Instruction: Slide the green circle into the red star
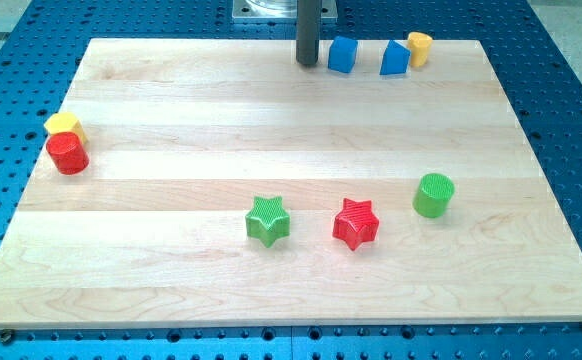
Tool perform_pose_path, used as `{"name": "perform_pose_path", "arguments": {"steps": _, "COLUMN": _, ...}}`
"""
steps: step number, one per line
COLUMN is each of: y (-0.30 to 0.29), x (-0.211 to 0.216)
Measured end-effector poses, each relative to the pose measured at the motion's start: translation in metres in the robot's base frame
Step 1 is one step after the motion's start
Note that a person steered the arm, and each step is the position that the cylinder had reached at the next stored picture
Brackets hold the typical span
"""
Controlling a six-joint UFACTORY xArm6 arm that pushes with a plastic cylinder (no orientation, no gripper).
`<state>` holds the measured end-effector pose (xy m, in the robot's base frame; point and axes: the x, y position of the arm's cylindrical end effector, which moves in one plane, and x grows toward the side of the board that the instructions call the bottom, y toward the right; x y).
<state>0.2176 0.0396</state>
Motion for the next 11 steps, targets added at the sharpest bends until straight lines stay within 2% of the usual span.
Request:
{"name": "perform_pose_path", "arguments": {"steps": 1, "y": 0.044, "x": 0.012}}
{"name": "perform_pose_path", "arguments": {"steps": 2, "y": 0.036, "x": 0.020}}
{"name": "perform_pose_path", "arguments": {"steps": 3, "y": -0.002, "x": 0.112}}
{"name": "perform_pose_path", "arguments": {"steps": 4, "y": 0.094, "x": 0.219}}
{"name": "perform_pose_path", "arguments": {"steps": 5, "y": 0.215, "x": 0.290}}
{"name": "perform_pose_path", "arguments": {"steps": 6, "y": 0.158, "x": 0.308}}
{"name": "perform_pose_path", "arguments": {"steps": 7, "y": 0.081, "x": 0.304}}
{"name": "perform_pose_path", "arguments": {"steps": 8, "y": 0.079, "x": 0.366}}
{"name": "perform_pose_path", "arguments": {"steps": 9, "y": 0.007, "x": 0.379}}
{"name": "perform_pose_path", "arguments": {"steps": 10, "y": -0.041, "x": 0.331}}
{"name": "perform_pose_path", "arguments": {"steps": 11, "y": -0.013, "x": 0.308}}
